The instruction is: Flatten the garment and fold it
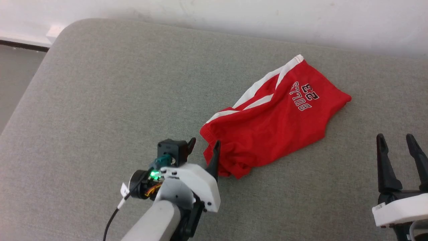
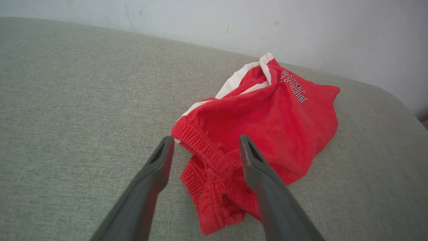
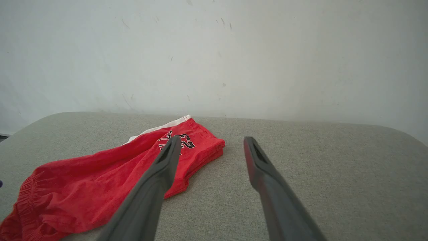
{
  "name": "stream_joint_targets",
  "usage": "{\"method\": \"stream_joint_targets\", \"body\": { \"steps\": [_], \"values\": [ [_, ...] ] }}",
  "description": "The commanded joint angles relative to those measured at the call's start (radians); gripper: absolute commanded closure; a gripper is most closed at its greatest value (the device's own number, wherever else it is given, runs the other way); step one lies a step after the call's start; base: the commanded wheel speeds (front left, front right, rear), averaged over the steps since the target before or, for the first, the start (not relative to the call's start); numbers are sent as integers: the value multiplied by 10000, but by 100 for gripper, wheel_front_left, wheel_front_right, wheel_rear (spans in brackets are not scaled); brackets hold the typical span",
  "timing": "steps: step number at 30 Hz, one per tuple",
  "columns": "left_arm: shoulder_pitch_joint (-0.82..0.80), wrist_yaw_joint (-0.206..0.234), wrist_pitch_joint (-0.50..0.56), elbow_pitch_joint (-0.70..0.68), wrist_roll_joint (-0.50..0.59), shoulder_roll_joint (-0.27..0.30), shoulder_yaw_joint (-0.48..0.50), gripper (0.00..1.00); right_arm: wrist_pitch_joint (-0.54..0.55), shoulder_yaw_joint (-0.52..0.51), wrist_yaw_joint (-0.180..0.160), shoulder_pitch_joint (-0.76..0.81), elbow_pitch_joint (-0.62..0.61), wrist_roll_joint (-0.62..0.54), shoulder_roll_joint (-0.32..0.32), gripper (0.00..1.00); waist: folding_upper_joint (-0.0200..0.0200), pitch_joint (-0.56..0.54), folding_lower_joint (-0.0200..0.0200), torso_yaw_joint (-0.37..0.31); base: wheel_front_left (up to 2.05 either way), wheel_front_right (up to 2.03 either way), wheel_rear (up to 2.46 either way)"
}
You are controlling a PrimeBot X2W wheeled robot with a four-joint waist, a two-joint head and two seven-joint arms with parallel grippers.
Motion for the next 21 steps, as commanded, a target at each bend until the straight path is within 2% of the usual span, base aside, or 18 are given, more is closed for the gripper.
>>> {"method": "stream_joint_targets", "body": {
  "steps": [1,7,15,20,21],
  "values": [
    [-222,68,127,139,-78,-61,15,0,-10,18,-9,-164,23,84,39,0,-1,142,-1,-52,0,0,0],
    [-809,300,1129,1081,-377,-323,65,0,-53,58,-9,-319,142,121,40,0,-1,457,-1,-264,0,0,0],
    [-1157,633,1873,2081,-610,-431,185,0,-27,-18,-9,-464,182,50,40,0,-1,728,-1,-435,0,0,0],
    [-1266,477,2272,2435,-956,-590,174,0,28,17,-9,-534,191,26,41,0,-1,856,-1,-459,0,0,0],
    [-1253,408,2371,2499,-1071,-633,169,43,46,40,-9,-551,198,22,41,0,-1,868,-1,-459,0,0,0]
  ]
}}
